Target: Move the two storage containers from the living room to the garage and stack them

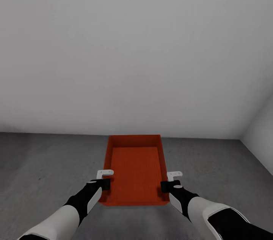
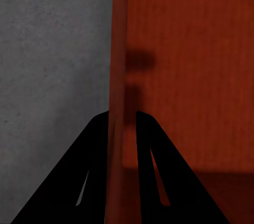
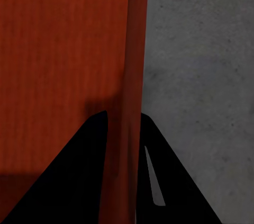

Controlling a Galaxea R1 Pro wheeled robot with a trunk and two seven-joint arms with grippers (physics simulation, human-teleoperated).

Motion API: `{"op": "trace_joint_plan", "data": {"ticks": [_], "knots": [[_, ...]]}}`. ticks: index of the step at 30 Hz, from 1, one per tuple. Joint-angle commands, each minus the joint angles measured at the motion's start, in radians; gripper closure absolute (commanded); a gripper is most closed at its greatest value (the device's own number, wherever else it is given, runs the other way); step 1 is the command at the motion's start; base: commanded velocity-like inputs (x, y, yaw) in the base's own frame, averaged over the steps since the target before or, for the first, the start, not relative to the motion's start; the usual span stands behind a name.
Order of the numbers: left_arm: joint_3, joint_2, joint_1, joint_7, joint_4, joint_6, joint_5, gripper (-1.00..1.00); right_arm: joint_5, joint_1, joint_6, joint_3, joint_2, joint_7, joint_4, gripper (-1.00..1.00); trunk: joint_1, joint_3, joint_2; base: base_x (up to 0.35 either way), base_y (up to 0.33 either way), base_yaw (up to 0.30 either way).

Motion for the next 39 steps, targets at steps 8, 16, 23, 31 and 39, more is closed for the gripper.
{"op": "trace_joint_plan", "data": {"ticks": [8,16,23,31,39], "knots": [[0.013,-0.008,-0.001,0.014,-0.020,0.006,-0.003,1.00,-0.020,-0.001,-0.006,-0.005,0.000,-0.003,0.004,1.00,0.000,-0.014,-0.001,0.000,0.000,0.000],[0.013,-0.008,-0.001,0.014,-0.020,0.006,-0.003,1.00,-0.021,-0.001,-0.006,-0.005,0.000,-0.003,0.004,1.00,0.000,-0.026,-0.001,0.000,0.000,0.000],[0.013,-0.008,-0.001,0.014,-0.020,0.006,-0.003,1.00,-0.020,-0.001,-0.006,-0.005,0.000,-0.003,0.004,1.00,0.000,-0.037,-0.001,0.000,0.000,0.000],[0.013,-0.008,-0.001,0.014,-0.020,0.006,-0.003,1.00,-0.021,-0.001,-0.006,-0.005,0.000,-0.003,0.004,1.00,0.000,-0.050,-0.001,0.000,0.000,0.000],[0.013,-0.008,-0.001,0.014,-0.020,0.006,-0.003,1.00,-0.021,-0.001,-0.006,-0.005,0.000,-0.003,0.004,1.00,0.000,-0.063,-0.001,0.000,0.000,0.000]]}}
